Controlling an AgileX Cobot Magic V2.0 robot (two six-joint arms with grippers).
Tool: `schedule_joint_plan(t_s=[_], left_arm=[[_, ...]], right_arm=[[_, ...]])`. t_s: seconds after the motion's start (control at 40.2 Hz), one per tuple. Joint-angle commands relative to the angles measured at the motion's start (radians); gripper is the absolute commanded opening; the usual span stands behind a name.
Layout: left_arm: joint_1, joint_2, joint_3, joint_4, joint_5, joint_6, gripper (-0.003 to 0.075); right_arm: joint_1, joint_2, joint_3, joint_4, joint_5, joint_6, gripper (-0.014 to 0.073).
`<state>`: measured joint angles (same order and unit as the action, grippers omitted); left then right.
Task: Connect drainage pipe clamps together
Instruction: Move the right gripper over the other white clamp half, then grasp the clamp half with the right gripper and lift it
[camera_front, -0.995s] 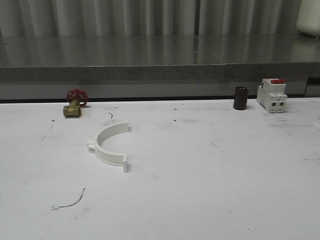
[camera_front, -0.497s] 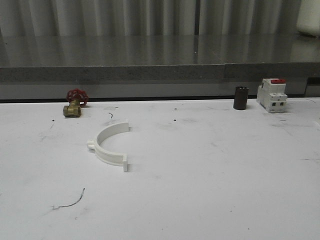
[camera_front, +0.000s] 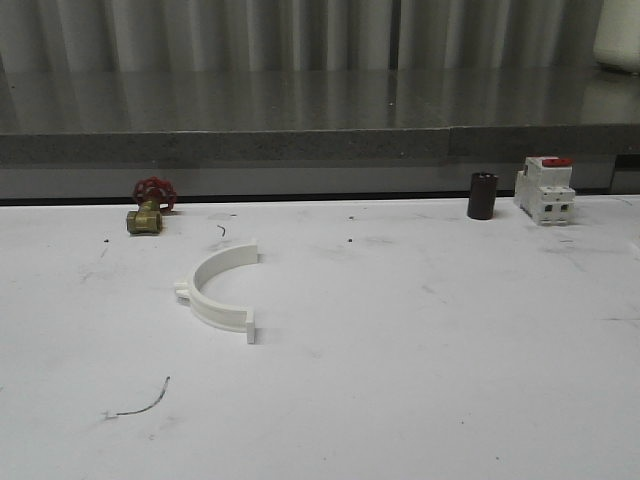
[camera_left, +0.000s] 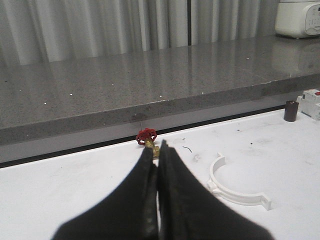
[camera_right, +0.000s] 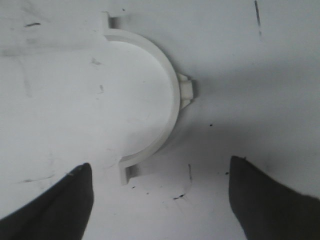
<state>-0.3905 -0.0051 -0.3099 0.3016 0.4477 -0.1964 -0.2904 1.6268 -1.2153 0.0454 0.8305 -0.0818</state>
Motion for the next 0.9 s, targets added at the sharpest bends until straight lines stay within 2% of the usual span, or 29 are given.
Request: schedule_joint_plan(t_s=[0.0,0.398,0.771,0.87], left_arm=[[0.004,0.021,-0.029,0.002,-0.077,-0.002,-0.002],[0.004,0.021,-0.029,0.002,-0.077,-0.002,-0.002],[0.004,0.021,-0.029,0.002,-0.077,-0.002,-0.002],[0.004,0.021,-0.029,0.002,-0.077,-0.002,-0.002]], right_arm=[[-0.024,0.041,-0.087,-0.008,0.006,-0.059,0.0584],[-0.029,0.383,-0.403,-0.007,0.204,-0.133,0.0584],[-0.029,0.468,-0.453,-0.008,0.246,-0.143,0.058],[-0.029,0.468,-0.453,-0.008,0.26,-0.143,0.0531]])
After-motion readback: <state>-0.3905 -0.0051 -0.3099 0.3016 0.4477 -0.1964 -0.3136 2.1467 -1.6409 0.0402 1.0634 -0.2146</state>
